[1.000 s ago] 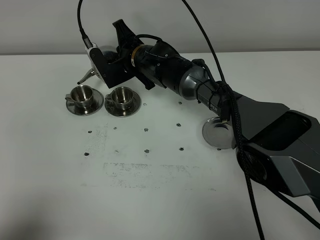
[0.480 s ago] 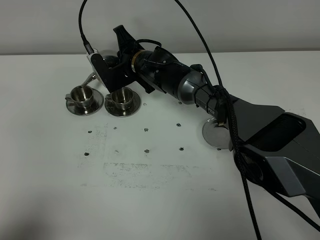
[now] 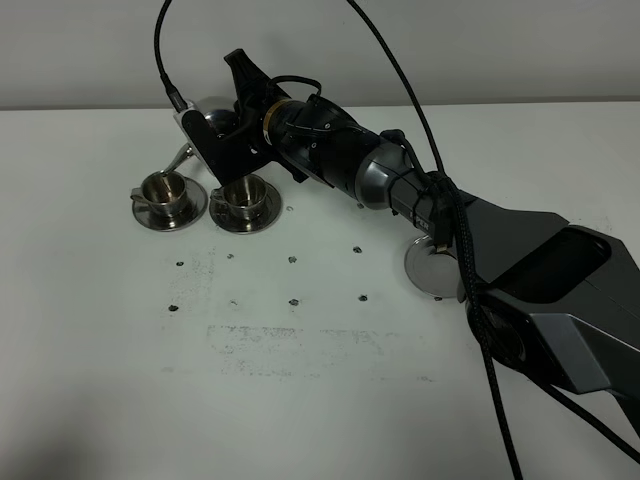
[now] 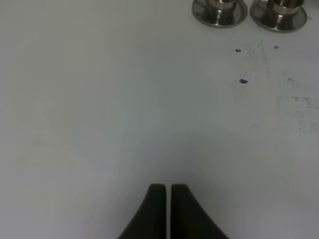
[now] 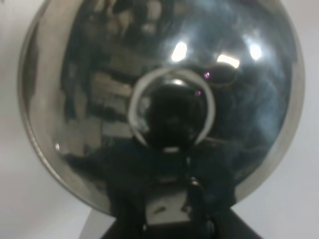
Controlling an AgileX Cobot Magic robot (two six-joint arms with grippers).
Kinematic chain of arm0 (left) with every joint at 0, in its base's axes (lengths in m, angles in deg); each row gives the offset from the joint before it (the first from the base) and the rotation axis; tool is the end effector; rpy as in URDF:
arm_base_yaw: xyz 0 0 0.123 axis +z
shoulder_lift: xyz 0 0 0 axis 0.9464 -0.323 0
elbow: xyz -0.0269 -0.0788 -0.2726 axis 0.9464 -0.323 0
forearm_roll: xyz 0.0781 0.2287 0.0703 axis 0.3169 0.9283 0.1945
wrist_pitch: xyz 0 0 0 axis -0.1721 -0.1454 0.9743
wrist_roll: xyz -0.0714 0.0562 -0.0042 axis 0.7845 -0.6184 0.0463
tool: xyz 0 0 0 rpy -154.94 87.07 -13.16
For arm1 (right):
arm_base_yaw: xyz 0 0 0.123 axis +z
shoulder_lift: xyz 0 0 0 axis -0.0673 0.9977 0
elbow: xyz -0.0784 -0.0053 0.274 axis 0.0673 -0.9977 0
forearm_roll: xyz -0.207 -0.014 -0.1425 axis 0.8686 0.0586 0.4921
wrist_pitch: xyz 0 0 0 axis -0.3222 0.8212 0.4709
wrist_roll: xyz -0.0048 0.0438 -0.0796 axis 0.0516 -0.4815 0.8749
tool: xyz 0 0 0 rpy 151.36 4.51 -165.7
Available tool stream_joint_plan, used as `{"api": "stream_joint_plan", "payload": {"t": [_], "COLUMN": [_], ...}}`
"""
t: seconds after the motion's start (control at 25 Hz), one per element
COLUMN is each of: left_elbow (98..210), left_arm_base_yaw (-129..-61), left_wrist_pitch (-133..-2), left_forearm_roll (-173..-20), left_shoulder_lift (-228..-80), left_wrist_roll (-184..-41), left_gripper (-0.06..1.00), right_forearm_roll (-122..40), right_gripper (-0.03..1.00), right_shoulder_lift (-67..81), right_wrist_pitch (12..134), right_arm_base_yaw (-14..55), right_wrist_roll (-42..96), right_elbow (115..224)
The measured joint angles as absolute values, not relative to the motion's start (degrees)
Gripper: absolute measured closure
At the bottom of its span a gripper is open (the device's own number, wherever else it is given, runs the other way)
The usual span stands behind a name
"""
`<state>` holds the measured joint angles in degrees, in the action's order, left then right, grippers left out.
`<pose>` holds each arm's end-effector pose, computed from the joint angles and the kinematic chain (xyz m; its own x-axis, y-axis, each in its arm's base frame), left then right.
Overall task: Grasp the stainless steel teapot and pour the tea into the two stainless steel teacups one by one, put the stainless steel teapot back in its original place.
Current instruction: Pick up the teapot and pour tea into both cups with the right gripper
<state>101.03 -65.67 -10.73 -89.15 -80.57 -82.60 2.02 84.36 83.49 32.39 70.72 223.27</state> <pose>-0.0007 -0.0082 0.2668 -0.4832 -0.0241 -0.8752 -0.0075 0.9997 -0.0234 0.4892 0.3365 0.1568 0.4993 -0.8326 0.2397 -0.3026 -0.4267 -0.8523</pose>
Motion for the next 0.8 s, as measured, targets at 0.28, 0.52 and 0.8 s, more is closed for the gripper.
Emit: {"api": "stream_joint_plan", "payload": {"t": [0.28, 0.52, 0.8], "left_elbow": [101.03, 101.03, 101.03], "left_arm_base_yaw": [-65.67, -65.67, -65.67], "left_wrist_pitch": [-10.73, -10.73, -10.73], "left_forearm_roll": [-89.15, -89.15, -89.15], "left_shoulder_lift": [-80.57, -80.57, -80.57], "left_wrist_roll": [-82.6, -82.6, -82.6], "left_gripper": [0.89, 0.89, 0.89], "right_forearm_roll": [4.46, 4.97, 6.14], "right_gripper": [0.79, 0.79, 0.79], "right_shoulder_lift": [84.36, 84.36, 84.36], "right_wrist_pitch": [83.13, 82.36, 81.81], "right_arm_base_yaw": [32.39, 32.39, 32.39], "right_wrist_roll": [70.72, 70.72, 70.53], "right_elbow": [223.27, 223.27, 223.27]}}
